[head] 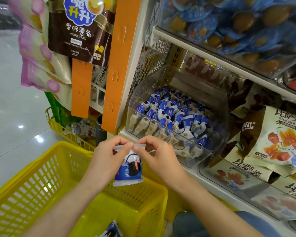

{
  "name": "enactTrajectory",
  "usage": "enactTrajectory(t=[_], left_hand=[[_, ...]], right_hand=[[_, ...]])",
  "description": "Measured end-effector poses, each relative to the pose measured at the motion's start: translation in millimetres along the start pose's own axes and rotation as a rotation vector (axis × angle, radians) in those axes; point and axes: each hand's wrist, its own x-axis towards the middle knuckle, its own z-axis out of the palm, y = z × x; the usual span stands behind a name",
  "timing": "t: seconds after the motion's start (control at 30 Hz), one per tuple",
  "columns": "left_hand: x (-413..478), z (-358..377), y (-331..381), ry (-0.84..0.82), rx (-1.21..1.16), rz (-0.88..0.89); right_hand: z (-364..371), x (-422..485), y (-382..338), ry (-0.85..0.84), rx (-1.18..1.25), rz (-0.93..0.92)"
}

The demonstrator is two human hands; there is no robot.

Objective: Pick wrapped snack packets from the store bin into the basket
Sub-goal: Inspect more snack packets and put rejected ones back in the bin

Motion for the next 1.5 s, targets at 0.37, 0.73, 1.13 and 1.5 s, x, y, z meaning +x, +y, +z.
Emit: enactTrajectory(t=[0.37,0.73,1.13,1.5], left_hand=[[3,1,-1,0.079,-0.002,-0.139],[5,-8,7,-0.034,-0.566,-0.5],[2,-4,12,-0.065,-0.333,-0.277],[-8,5,-5,0.065,0.271,0.188]], right_hand=[[-1,-3,-1,0.18,-0.232,-0.149],[6,-10,-1,-0.018,-0.361,-0.432],[8,2,-2,0.005,0.557,0.409],[14,-7,0,0.067,0.273,0.226]])
